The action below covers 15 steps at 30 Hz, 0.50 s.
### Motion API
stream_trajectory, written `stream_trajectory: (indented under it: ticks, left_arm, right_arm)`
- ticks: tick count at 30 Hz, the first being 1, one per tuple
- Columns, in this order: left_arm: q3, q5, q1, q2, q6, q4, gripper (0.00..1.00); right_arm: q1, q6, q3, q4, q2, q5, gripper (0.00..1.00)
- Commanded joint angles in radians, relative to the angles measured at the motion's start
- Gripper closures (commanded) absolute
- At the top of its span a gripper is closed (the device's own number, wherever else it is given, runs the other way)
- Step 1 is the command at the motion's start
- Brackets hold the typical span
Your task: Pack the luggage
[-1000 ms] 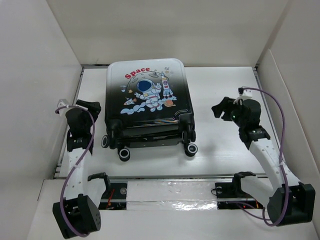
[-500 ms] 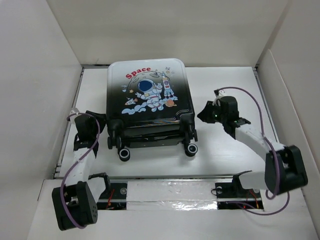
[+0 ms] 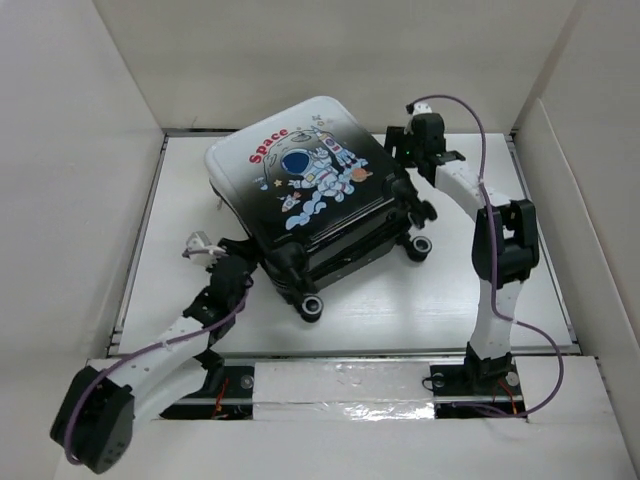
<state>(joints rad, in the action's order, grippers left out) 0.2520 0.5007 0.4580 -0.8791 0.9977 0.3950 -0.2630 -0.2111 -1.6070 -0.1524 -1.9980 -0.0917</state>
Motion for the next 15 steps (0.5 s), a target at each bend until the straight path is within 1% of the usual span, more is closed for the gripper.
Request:
stream_trajectory:
  ticks: [1, 2, 3, 4, 5, 6, 7, 8, 9, 10, 11, 12, 13, 14, 15]
  left_arm:
    - [-0.051, -0.231, 0.438, -0.034, 0.090, 0.001, 0.64]
    - [-0.028, -0.185, 0.506, -0.040, 0.100, -0.022, 0.62]
    - [-0.005, -0.095, 0.563, -0.050, 0.105, -0.057, 0.60]
    - [0.027, -0.052, 0.652, -0.072, 0.104, -0.150, 0.58]
    - [0.096, -0.009, 0.689, -0.080, 0.101, -0.200, 0.57]
    - [0.130, 0.080, 0.718, -0.083, 0.085, -0.244, 0.53]
    - [0.166, 0.131, 0.741, -0.071, 0.076, -0.342, 0.50]
    - [0.237, 0.178, 0.769, -0.057, 0.073, -0.390, 0.48]
    - [0.268, 0.270, 0.769, -0.035, 0.068, -0.442, 0.44]
    - [0.297, 0.313, 0.769, 0.027, 0.036, -0.503, 0.42]
    - [0.343, 0.349, 0.769, 0.063, 0.013, -0.518, 0.38]
    - [0.358, 0.414, 0.769, 0.103, -0.017, -0.516, 0.36]
    - [0.368, 0.426, 0.759, 0.177, -0.121, -0.452, 0.35]
    - [0.372, 0.415, 0.737, 0.205, -0.190, -0.396, 0.33]
    - [0.381, 0.363, 0.678, 0.227, -0.238, -0.345, 0.33]
  right_arm:
    - [-0.134, -0.045, -0.185, -0.073, 0.021, -0.270, 0.18]
    - [-0.122, -0.027, -0.204, -0.100, 0.027, -0.251, 0.02]
    - [-0.090, 0.004, -0.243, -0.130, 0.037, -0.238, 0.00]
    - [-0.072, 0.012, -0.248, -0.168, 0.051, -0.227, 0.00]
    - [-0.049, 0.016, -0.243, -0.173, 0.097, -0.230, 0.00]
    - [-0.001, 0.009, -0.205, -0.170, 0.128, -0.240, 0.00]
    - [0.022, 0.003, -0.176, -0.152, 0.164, -0.244, 0.00]
    - [0.045, -0.008, -0.139, -0.133, 0.248, -0.255, 0.00]
    - [0.065, -0.026, -0.098, -0.115, 0.295, -0.263, 0.00]
    - [0.096, -0.034, -0.002, -0.061, 0.344, -0.266, 0.00]
    - [0.111, -0.039, 0.049, -0.033, 0.394, -0.261, 0.00]
    - [0.123, -0.050, 0.094, -0.013, 0.480, -0.246, 0.00]
    - [0.154, -0.050, 0.157, 0.005, 0.511, -0.226, 0.00]
    - [0.172, -0.050, 0.168, -0.001, 0.531, -0.195, 0.00]
    - [0.192, -0.053, 0.171, -0.013, 0.539, -0.184, 0.00]
